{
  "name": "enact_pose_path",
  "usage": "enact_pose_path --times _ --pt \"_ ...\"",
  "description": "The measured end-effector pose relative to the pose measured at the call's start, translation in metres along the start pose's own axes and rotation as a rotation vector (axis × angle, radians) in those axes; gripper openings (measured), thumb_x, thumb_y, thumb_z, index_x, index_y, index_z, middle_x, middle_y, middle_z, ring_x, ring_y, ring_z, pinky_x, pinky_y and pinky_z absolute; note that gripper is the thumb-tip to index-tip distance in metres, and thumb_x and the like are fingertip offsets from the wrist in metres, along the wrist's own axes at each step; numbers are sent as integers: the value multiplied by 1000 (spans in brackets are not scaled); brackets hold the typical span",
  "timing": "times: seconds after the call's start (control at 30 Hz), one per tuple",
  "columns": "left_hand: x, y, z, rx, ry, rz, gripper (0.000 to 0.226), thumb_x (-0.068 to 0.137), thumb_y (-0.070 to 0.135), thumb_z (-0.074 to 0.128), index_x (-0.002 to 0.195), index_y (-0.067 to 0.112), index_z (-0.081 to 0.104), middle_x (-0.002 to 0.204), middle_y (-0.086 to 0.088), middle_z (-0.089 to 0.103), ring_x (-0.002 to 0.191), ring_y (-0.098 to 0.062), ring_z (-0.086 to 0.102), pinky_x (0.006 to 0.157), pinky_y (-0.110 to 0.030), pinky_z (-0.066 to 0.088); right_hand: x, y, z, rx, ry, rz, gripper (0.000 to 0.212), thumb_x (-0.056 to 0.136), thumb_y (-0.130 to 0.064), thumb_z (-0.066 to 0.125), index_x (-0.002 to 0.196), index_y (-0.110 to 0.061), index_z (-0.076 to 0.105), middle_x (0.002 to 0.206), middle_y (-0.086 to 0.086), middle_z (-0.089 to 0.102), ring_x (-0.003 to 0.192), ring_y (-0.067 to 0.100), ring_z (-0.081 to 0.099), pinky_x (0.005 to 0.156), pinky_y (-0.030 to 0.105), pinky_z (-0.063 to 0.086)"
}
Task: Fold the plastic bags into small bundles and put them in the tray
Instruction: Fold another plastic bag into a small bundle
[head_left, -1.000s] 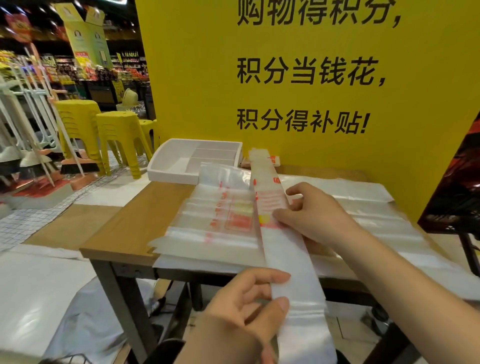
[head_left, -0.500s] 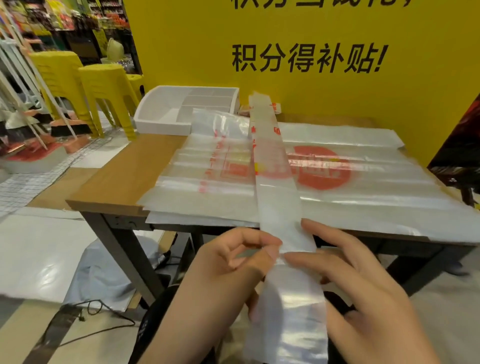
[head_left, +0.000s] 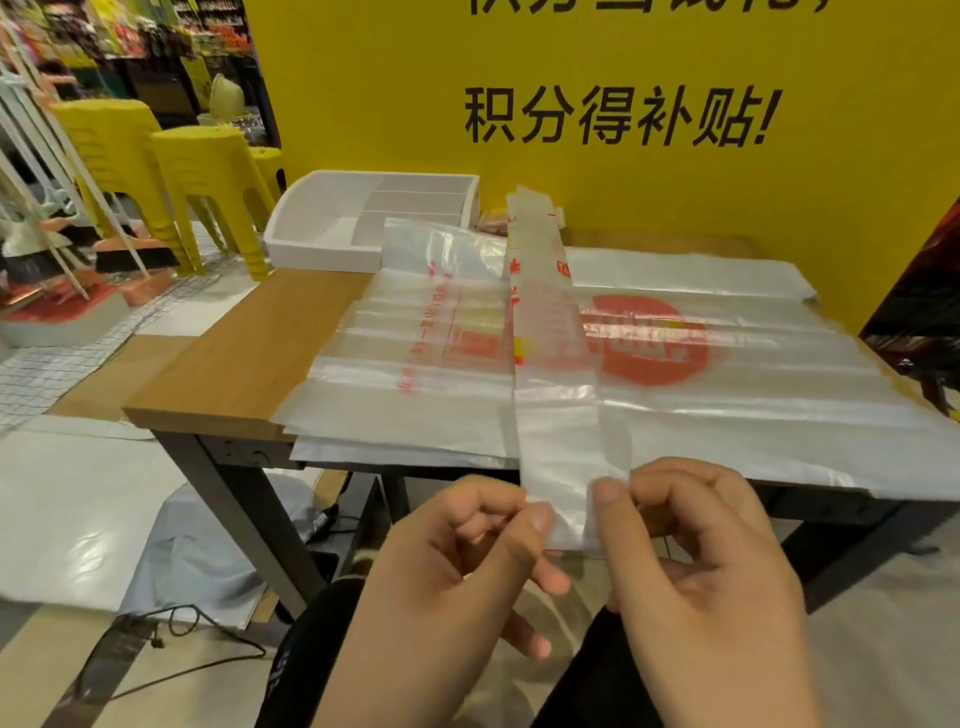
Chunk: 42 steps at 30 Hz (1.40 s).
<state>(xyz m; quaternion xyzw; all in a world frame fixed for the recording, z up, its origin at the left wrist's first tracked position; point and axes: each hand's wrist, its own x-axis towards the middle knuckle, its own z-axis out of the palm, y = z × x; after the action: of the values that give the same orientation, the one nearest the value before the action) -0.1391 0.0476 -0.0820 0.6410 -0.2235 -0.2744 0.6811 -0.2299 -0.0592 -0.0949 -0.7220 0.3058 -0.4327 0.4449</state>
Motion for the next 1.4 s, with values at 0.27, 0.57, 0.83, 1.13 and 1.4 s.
enact_pose_path --times 0.27,0.57,0.83,1.13,1.4 --pt "0 0 12 -6 102 20 16 90 17 68 102 16 58 65 -14 70 67 -20 73 43 -33 55 -3 0 -2 -82 -91 11 36 81 -56 57 117 -54 54 70 -8 66 55 10 64 61 19 50" --pt "-3 3 20 97 120 85 12 96 19 59 101 30 56 63 -8 70 48 -14 62 47 -28 54 -1 0 2 30 -85 85 23 86 -48 62 109 -52 66 57 3 62 54 24 62 63 43 57" --pt "-7 -4 16 180 74 185 23 90 25 63 95 48 63 70 -3 69 68 -13 68 52 -35 59 -1 -1 0 95 -149 97 30 80 -56 59 109 -56 67 64 0 65 55 27 62 59 45 57" --pt "0 -3 15 59 84 126 25 96 18 59 90 41 68 60 -10 65 50 -16 61 50 -25 51 -3 -7 0 146 -230 123 35 76 -55 60 111 -56 67 64 9 57 57 35 57 58 49 54" --pt "5 -2 14 59 45 113 22 97 15 59 106 34 66 57 -9 63 48 -15 57 52 -24 49 -4 -4 0 271 -277 198 42 71 -49 64 112 -55 67 70 -5 68 60 11 64 61 26 53"
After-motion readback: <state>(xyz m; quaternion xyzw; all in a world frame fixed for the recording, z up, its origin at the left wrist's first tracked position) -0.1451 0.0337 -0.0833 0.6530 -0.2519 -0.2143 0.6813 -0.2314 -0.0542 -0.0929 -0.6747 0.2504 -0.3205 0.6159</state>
